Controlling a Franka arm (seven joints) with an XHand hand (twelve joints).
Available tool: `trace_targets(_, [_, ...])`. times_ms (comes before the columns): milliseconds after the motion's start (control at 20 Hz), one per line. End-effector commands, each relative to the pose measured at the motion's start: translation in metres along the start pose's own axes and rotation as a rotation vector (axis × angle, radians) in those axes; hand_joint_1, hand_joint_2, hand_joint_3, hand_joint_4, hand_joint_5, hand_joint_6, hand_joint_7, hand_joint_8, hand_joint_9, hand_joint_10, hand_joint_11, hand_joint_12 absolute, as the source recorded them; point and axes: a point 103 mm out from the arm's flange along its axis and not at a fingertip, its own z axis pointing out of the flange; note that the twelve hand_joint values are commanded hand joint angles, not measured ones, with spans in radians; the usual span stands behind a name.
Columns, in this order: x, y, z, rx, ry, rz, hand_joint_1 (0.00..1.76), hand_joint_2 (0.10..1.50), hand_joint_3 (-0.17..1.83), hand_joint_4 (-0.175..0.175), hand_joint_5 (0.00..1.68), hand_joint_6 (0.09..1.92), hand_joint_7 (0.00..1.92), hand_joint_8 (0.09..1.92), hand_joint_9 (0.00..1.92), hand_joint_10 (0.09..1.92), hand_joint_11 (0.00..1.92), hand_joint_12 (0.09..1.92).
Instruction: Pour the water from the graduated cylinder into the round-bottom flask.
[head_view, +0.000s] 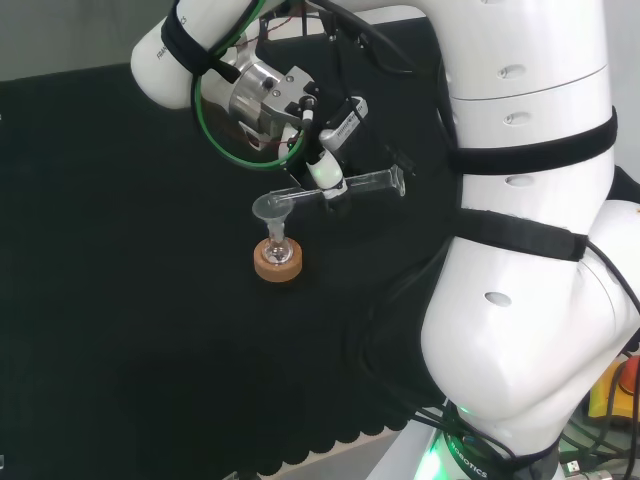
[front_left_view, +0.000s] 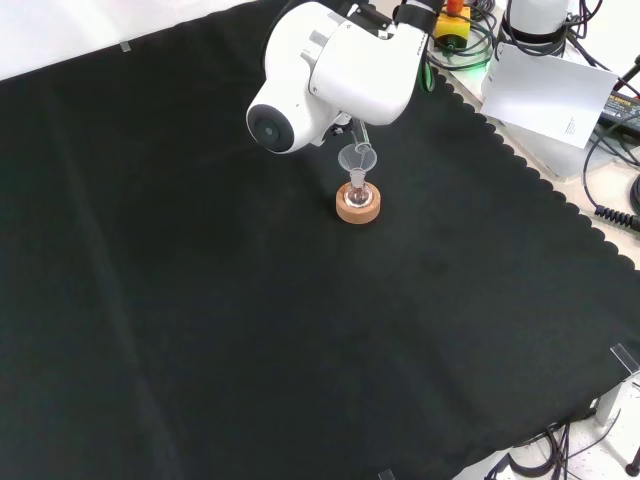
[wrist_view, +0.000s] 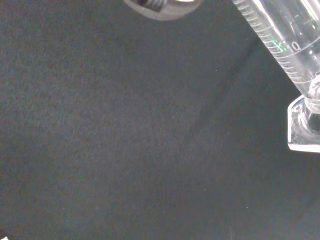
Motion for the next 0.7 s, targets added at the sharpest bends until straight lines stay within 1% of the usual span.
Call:
trace_targets(50, [-0.008,-0.004,0.005,-0.05,0.036,-0.03,1.27,1.1,-0.17,0.001,1.11,0.81,1.34,0.45,1.57,0.09,1.26,0.65])
trace_targets(250, [-0.016,-0.005,0.01,-0.123,0.082,-0.065,1.27,1.1,-0.17,0.004,1.11,0.81,1.33,0.45,1.56,0.09,1.26,0.64])
trace_targets(400, [-0.026,-0.006,0.016,-0.225,0.149,-0.124,1.27,1.1,-0.17,0.007,1.11,0.81,1.33,0.46,1.56,0.09,1.26,0.65])
trace_targets(500, [-0.034,-0.006,0.02,-0.282,0.182,-0.16,1.27,1.1,-0.17,0.008,1.11,0.82,1.32,0.47,1.56,0.09,1.26,0.65])
trace_targets(700, [-0.045,-0.003,0.026,-0.371,0.222,-0.21,1.27,1.11,-0.17,0.01,1.1,0.84,1.31,0.5,1.56,0.09,1.25,0.65])
